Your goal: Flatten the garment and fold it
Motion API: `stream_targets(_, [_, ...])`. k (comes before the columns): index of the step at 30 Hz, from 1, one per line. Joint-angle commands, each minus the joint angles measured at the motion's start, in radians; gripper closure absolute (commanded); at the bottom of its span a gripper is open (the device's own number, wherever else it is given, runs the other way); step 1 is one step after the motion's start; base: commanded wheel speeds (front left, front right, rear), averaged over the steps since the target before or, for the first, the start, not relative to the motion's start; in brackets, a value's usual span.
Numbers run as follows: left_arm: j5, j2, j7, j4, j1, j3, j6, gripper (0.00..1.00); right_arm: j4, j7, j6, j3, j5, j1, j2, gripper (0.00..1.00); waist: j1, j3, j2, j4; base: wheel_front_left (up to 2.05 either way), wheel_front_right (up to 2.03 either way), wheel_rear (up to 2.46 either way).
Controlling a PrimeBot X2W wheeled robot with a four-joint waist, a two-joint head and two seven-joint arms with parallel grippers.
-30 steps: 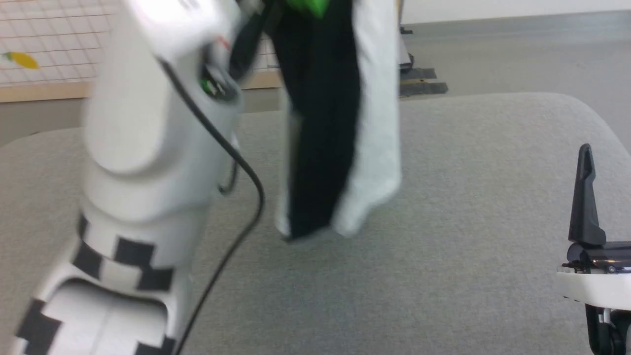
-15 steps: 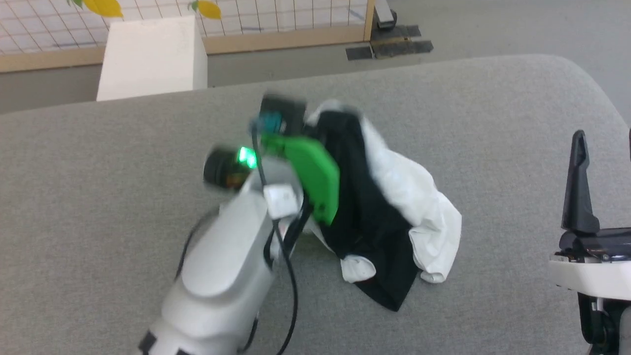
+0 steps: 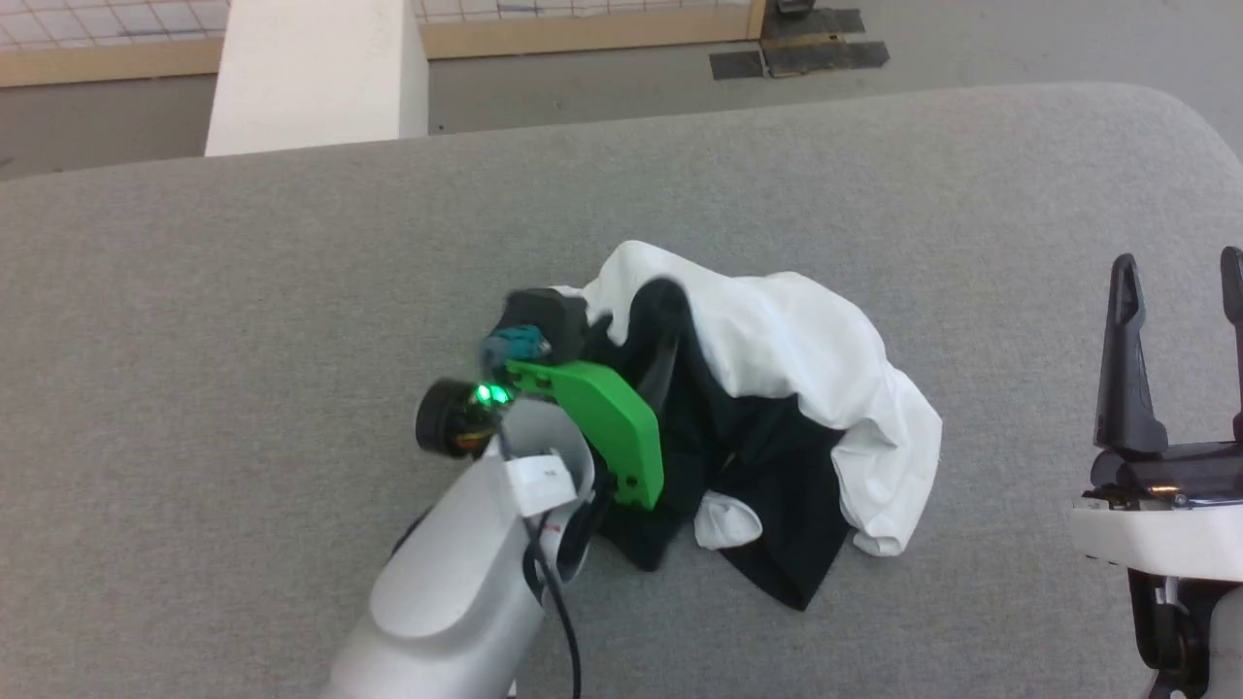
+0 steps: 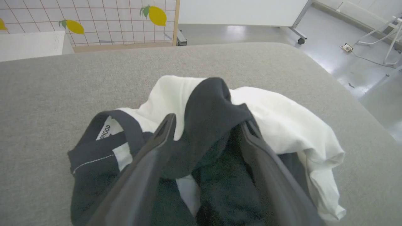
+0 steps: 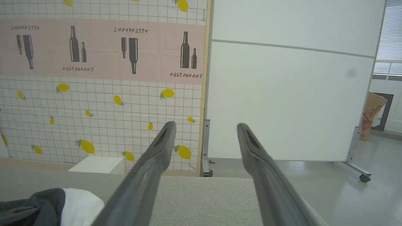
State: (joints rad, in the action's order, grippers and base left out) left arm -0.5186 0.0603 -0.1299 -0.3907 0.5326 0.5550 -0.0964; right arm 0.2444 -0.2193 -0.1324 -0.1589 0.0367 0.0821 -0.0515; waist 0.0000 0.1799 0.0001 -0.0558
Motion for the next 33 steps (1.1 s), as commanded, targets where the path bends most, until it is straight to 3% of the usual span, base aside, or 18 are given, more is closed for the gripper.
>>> stream_targets(1, [-0.004, 0.001, 0.028, 0.033, 0.002, -0.017, -0.001, 0.0, -0.004, -0.004, 0.002, 0.001, 0.001, 0.007, 0.001, 0.0, 0.0, -0.018, -0.0001, 0.013, 0.0, 0.0, 0.0])
stream_targets(6, [-0.02, 0.048, 0.124, 0.211, -0.084, -0.101, -0.056, 0.0, -0.01, -0.003, 0.002, -0.003, 0.001, -0.013, 0.001, 0.0, 0.0, -0.05, -0.0001, 0.026, 0.0, 0.0, 0.0])
stream_targets(9, [0.005, 0.099, 0.202, 0.337, -0.167, -0.154, -0.105, 0.0, -0.012, -0.003, 0.002, -0.003, 0.005, -0.031, 0.001, 0.0, 0.0, -0.063, -0.0001, 0.028, 0.0, 0.0, 0.0])
stream_targets(16, [0.092, 0.203, 0.351, 0.56, -0.403, -0.215, -0.172, 0.0, -0.007, 0.004, 0.002, -0.004, 0.01, -0.07, 0.001, 0.0, 0.0, -0.072, -0.0001, 0.022, 0.0, 0.0, 0.0])
stream_targets(20, [0.152, 0.219, 0.386, 0.641, -0.537, -0.266, -0.22, 0.0, -0.006, 0.012, 0.002, -0.002, 0.018, -0.097, 0.001, 0.0, 0.0, -0.066, -0.0001, 0.017, 0.0, 0.0, 0.0])
stream_targets(23, [0.204, 0.192, 0.391, 0.693, -0.617, -0.3, -0.249, 0.0, -0.009, 0.016, 0.002, -0.002, 0.027, -0.118, 0.001, 0.0, 0.0, -0.063, -0.0001, 0.016, 0.0, 0.0, 0.0])
stream_targets(26, [0.229, 0.15, 0.391, 0.723, -0.662, -0.326, -0.242, 0.0, -0.006, 0.019, 0.002, -0.008, 0.033, -0.131, 0.001, 0.0, 0.0, -0.059, -0.0001, 0.028, 0.0, 0.0, 0.0])
stream_targets(33, [0.271, 0.084, 0.391, 0.718, -0.652, -0.349, -0.162, 0.0, 0.024, 0.106, 0.002, 0.047, 0.012, -0.061, -0.016, 0.0, 0.0, -0.034, -0.0001, 0.075, 0.0, 0.0, 0.0])
